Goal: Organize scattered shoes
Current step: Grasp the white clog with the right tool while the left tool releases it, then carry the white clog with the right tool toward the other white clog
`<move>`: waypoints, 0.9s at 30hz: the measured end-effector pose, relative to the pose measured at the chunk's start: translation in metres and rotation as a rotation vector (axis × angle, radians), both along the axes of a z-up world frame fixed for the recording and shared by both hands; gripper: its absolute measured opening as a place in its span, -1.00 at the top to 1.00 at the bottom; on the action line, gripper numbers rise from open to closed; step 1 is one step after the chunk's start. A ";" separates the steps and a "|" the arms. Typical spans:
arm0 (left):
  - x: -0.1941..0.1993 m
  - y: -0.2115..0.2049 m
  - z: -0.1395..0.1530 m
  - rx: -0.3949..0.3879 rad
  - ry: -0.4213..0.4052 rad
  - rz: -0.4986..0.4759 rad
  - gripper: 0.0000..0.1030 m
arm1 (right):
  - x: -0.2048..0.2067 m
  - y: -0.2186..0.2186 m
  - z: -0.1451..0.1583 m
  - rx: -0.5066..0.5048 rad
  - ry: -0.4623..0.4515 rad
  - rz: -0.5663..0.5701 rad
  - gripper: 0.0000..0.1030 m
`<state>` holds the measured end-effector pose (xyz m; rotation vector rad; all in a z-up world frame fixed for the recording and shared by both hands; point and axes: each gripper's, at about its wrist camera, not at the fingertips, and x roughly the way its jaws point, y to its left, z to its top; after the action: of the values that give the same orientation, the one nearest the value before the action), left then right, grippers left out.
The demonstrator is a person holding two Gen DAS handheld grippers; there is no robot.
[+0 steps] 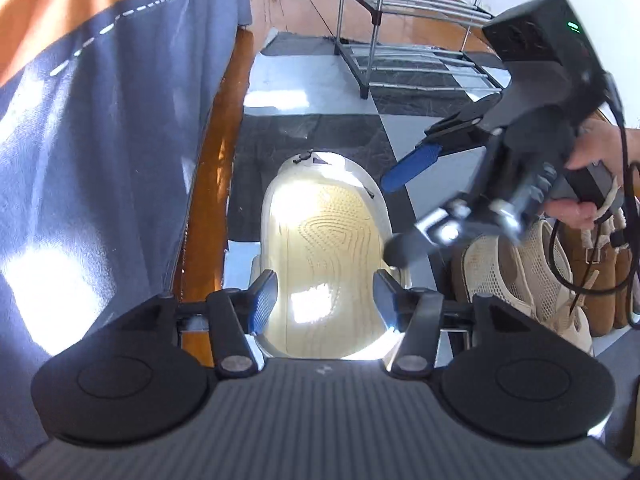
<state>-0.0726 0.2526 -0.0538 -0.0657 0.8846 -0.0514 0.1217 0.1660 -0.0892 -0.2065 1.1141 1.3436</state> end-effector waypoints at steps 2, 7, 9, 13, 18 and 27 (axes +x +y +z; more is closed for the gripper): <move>-0.006 0.002 -0.003 -0.053 -0.026 0.025 -0.07 | 0.014 -0.003 -0.002 0.010 0.067 -0.077 -0.92; -0.011 -0.014 -0.003 -0.016 -0.065 0.035 -0.07 | 0.016 0.003 0.010 -0.020 0.009 -0.115 -0.92; -0.019 -0.026 0.000 0.025 -0.105 0.032 -0.07 | 0.004 0.017 0.017 -0.080 -0.106 -0.083 -0.95; -0.049 -0.045 0.005 0.096 -0.195 0.056 -0.18 | -0.025 0.059 -0.006 -0.329 -0.298 -0.031 -0.82; -0.084 -0.039 0.012 0.067 -0.191 0.136 -0.32 | 0.005 0.042 -0.013 -0.272 -0.173 -0.154 -0.41; -0.120 -0.028 0.001 0.023 -0.167 0.334 -0.38 | 0.094 -0.050 -0.051 -0.130 0.524 -0.536 0.28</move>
<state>-0.1922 0.2245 -0.0527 -0.1846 0.6978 0.2615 0.2162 0.1161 -0.1399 0.3541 1.5598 0.8563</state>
